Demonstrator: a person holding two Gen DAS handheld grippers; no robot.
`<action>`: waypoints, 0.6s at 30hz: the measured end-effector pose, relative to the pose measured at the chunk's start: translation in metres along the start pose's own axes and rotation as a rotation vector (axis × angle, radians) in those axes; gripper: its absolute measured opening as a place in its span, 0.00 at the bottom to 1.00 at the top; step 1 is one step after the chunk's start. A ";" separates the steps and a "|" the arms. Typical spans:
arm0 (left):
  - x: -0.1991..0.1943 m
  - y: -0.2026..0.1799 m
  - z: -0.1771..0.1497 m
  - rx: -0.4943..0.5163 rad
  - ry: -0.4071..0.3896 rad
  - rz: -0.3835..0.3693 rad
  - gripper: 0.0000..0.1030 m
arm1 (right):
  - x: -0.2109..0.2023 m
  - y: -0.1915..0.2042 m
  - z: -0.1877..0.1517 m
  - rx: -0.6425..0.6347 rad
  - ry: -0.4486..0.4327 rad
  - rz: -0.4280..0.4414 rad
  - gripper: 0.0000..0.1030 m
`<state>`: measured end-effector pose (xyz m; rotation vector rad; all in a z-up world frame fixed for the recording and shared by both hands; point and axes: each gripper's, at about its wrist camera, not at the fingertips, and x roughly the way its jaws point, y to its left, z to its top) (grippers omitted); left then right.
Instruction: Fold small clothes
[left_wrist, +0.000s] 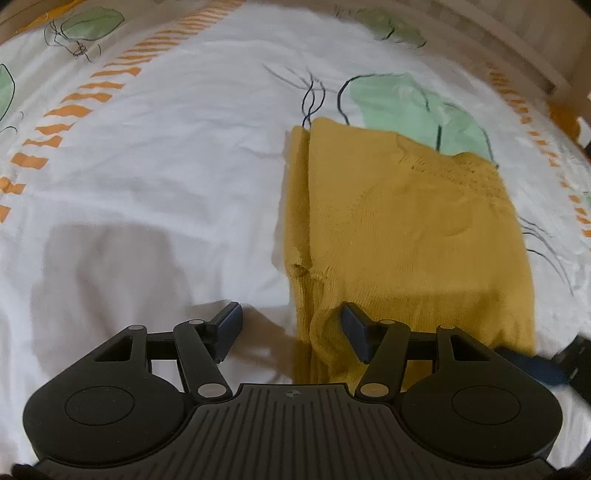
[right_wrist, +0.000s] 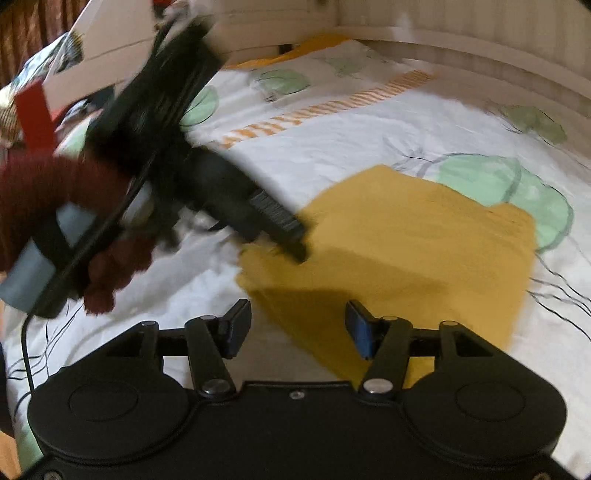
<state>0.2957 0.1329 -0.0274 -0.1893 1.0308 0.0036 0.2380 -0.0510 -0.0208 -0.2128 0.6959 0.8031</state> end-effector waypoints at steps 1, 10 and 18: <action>-0.001 0.001 -0.002 0.008 0.007 -0.002 0.57 | -0.005 -0.007 0.000 0.023 -0.006 -0.006 0.61; -0.022 0.010 -0.026 0.045 0.042 -0.032 0.58 | -0.024 -0.073 0.004 0.299 -0.076 -0.084 0.66; -0.047 0.024 -0.017 -0.039 -0.037 -0.149 0.57 | -0.030 -0.103 0.001 0.444 -0.106 -0.088 0.74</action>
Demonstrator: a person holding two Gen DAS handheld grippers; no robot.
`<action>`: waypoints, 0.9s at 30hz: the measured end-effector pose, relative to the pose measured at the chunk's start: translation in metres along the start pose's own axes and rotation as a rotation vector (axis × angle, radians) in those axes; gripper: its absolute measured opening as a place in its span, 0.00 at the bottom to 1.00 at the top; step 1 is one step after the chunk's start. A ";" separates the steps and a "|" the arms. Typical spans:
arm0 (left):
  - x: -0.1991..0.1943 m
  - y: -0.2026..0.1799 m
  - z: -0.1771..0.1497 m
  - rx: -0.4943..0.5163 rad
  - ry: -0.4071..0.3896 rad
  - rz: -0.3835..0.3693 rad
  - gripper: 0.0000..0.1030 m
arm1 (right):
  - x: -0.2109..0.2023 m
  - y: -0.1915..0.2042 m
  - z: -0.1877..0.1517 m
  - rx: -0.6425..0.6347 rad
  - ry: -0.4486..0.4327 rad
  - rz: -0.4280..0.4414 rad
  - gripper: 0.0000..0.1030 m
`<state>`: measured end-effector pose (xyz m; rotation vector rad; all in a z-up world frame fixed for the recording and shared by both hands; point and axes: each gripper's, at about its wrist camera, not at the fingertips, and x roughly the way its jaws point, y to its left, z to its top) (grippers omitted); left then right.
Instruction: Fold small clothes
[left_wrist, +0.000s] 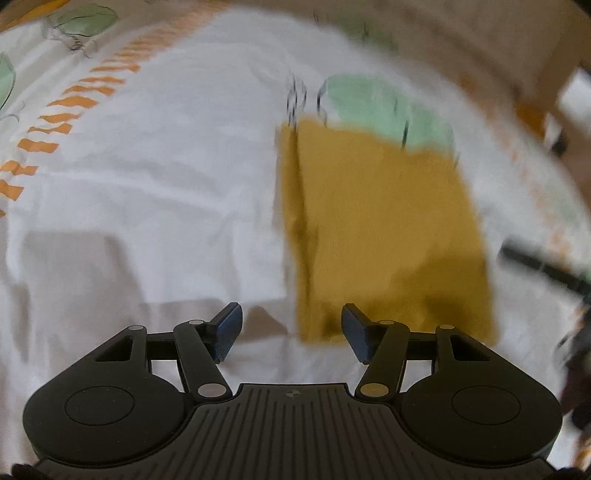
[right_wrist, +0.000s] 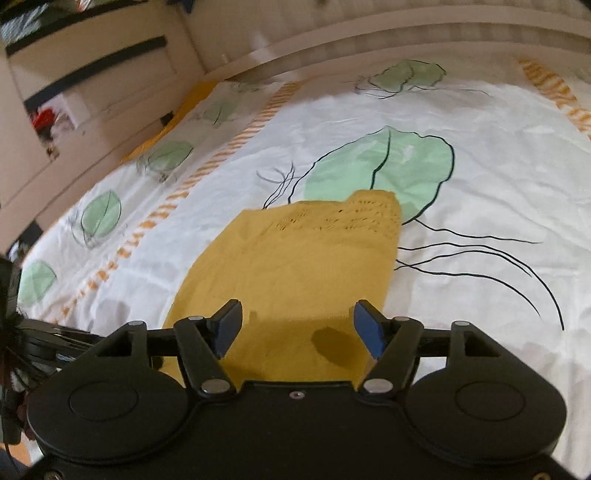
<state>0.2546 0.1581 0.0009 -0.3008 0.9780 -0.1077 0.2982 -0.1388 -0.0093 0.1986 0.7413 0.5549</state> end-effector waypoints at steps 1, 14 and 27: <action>-0.004 0.004 0.003 -0.036 -0.031 -0.044 0.57 | 0.000 -0.002 0.000 0.014 -0.004 0.006 0.76; 0.039 -0.004 -0.002 -0.085 0.112 -0.092 0.68 | 0.002 -0.033 0.001 0.215 -0.022 0.065 0.99; 0.067 0.000 0.009 -0.172 0.073 -0.260 0.84 | 0.013 -0.043 -0.004 0.261 0.001 0.111 1.00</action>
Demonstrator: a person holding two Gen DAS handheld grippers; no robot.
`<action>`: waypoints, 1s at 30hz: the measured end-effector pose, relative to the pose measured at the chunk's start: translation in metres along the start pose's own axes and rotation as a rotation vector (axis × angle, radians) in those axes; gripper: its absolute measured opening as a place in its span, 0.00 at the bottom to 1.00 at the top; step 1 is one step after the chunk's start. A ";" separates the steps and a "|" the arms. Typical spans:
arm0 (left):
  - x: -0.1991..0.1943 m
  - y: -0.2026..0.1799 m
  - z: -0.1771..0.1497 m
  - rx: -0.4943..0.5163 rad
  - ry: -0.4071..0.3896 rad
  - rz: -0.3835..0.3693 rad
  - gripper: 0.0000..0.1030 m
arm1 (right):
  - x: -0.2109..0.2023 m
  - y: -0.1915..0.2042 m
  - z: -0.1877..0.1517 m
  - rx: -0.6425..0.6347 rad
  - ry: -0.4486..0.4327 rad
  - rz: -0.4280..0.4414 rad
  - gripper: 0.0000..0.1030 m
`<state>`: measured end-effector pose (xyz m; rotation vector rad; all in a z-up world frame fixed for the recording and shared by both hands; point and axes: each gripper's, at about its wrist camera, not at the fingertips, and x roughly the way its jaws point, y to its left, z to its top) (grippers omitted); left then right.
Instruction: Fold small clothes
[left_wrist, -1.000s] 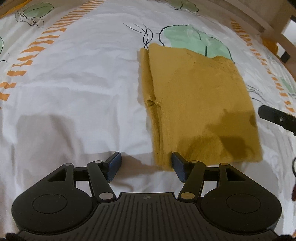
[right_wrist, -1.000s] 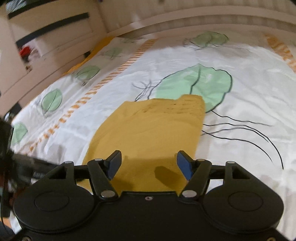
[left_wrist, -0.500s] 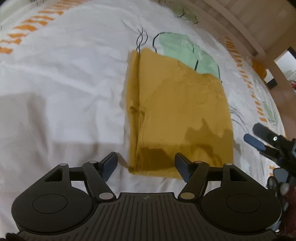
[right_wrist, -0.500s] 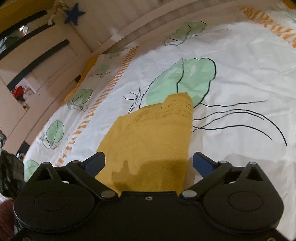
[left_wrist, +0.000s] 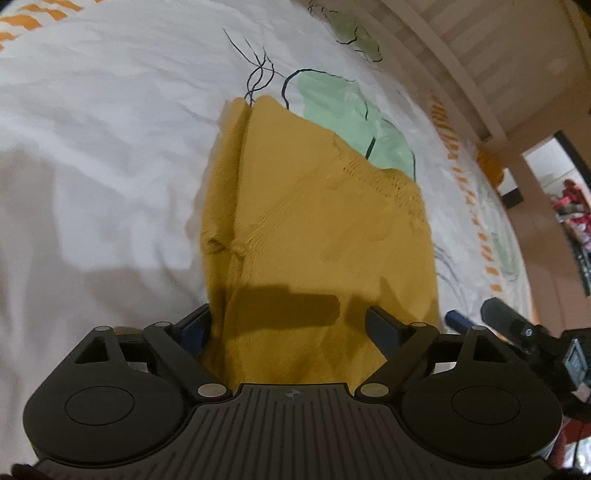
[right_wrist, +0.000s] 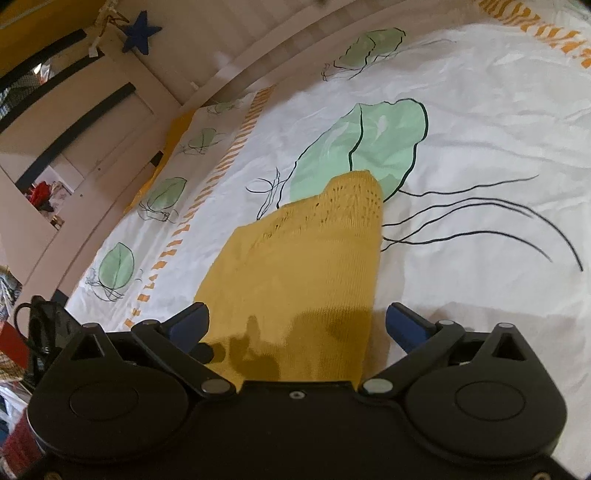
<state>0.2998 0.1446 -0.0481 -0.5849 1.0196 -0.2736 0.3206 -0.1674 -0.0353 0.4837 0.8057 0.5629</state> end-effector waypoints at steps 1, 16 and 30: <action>0.001 0.000 0.001 -0.003 -0.002 -0.009 0.84 | 0.002 -0.002 0.000 0.011 0.000 0.008 1.00; -0.001 -0.015 -0.009 0.095 0.014 0.012 0.61 | 0.056 -0.041 0.026 0.081 -0.024 0.117 1.00; 0.002 -0.004 -0.016 0.038 0.055 -0.054 0.17 | 0.076 -0.048 0.041 0.034 0.028 0.181 0.66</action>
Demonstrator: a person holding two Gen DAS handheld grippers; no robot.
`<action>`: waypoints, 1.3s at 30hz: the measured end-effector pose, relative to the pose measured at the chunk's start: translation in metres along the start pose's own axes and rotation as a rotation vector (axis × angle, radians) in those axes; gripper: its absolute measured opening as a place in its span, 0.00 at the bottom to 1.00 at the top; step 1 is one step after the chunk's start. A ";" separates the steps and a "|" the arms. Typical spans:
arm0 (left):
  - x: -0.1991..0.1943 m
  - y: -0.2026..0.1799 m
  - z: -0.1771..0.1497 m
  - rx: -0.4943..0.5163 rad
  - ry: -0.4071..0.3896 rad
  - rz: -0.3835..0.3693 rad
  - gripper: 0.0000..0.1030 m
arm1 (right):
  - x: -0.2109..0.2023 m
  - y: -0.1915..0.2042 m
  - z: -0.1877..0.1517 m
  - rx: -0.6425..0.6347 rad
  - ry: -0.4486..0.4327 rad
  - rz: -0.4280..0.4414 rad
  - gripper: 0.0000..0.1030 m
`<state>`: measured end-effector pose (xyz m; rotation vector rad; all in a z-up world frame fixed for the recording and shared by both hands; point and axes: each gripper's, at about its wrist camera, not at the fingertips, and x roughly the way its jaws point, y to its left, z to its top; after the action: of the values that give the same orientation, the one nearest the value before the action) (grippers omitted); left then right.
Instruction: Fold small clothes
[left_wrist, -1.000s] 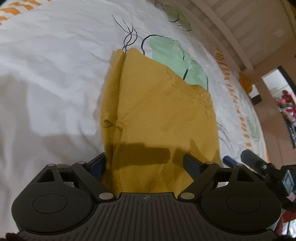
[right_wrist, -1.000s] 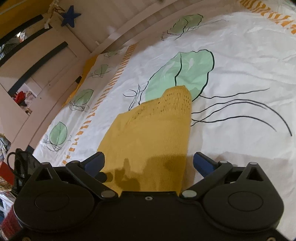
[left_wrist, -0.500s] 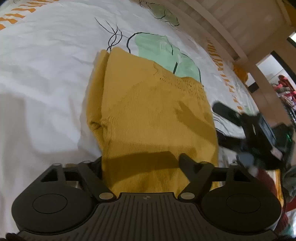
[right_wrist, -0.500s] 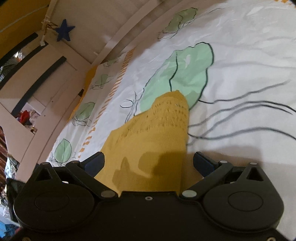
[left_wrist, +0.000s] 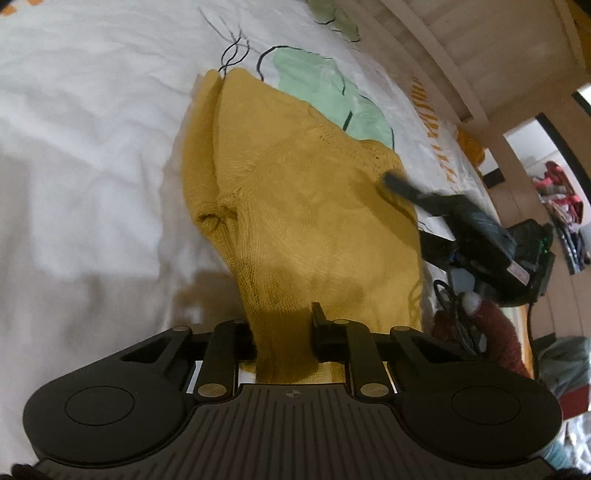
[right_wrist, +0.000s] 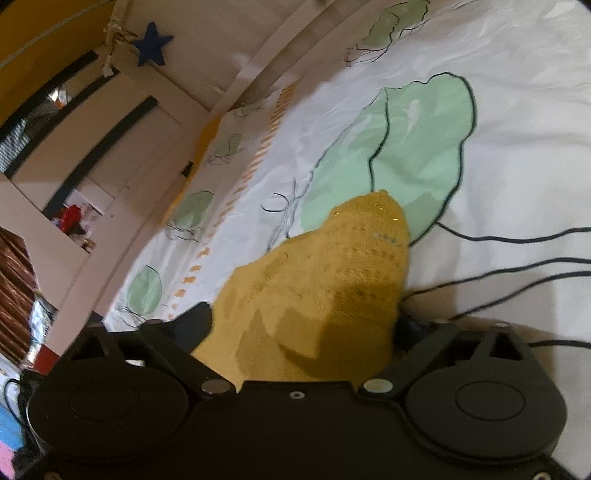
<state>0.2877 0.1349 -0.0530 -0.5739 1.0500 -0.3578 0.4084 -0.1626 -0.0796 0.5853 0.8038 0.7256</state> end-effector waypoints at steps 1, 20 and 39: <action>-0.001 0.000 -0.001 -0.003 0.000 -0.007 0.17 | -0.001 0.000 0.000 -0.004 0.012 -0.034 0.54; -0.067 -0.038 -0.100 0.041 0.066 -0.145 0.16 | -0.089 0.062 -0.060 0.063 0.119 -0.207 0.41; -0.076 -0.048 -0.188 0.184 0.050 0.117 0.17 | -0.174 0.086 -0.143 -0.061 -0.034 -0.407 0.70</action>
<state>0.0853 0.0862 -0.0399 -0.3389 1.0808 -0.3635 0.1793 -0.2144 -0.0252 0.3613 0.8337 0.3647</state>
